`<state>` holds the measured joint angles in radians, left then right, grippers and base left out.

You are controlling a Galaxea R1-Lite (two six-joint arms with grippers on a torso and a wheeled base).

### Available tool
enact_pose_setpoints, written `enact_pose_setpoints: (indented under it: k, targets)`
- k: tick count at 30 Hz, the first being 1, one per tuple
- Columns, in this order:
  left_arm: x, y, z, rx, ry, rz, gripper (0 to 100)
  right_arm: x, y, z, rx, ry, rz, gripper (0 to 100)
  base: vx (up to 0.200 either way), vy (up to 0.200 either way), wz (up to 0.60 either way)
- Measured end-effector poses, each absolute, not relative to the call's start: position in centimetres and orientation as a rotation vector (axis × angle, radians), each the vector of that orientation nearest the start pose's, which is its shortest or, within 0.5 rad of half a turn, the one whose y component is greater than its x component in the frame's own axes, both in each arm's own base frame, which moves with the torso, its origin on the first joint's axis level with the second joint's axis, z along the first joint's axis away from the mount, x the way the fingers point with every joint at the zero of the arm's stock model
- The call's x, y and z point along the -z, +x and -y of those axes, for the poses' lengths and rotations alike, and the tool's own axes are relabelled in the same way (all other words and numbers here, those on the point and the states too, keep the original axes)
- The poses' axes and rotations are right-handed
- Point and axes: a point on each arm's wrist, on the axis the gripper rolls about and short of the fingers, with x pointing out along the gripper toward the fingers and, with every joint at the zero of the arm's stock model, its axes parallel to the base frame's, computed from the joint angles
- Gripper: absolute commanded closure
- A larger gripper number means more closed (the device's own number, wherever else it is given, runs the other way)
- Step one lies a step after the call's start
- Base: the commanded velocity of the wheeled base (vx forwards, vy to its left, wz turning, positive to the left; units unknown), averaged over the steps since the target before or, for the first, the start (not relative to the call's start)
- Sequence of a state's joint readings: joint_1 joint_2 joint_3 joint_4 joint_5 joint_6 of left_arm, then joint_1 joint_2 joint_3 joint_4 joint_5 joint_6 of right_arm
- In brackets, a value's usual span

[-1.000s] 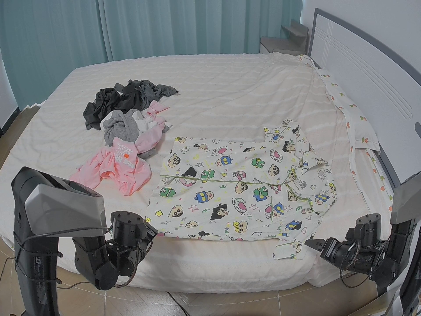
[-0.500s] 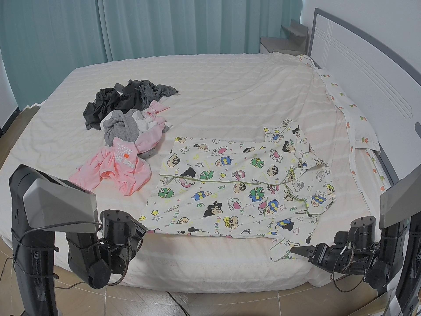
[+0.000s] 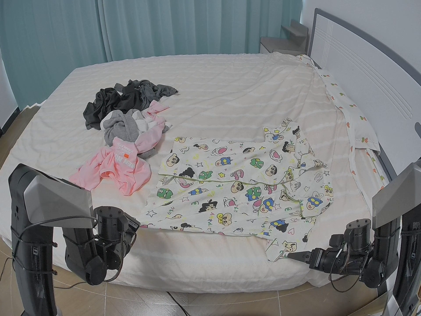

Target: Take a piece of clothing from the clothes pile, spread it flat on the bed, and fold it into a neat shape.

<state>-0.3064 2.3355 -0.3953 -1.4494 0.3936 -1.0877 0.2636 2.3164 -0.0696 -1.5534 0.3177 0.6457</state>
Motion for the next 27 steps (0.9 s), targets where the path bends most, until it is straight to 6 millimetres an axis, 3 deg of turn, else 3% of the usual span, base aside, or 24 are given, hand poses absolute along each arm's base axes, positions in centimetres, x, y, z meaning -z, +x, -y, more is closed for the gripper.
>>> enact_pose_setpoints:
  k: [14,27]
  targets:
    - [2.6,29.4,8.2,-0.325,-0.899,-0.36,100,4.0,24.8,-7.2,-0.343,0.638,-0.814,0,0.0,0.0,0.0]
    - [2.7,29.2,8.5,-0.319,-0.893,-0.368,100,3.7,26.3,-8.0,-0.38,0.638,-0.755,0,0.0,0.0,0.0]
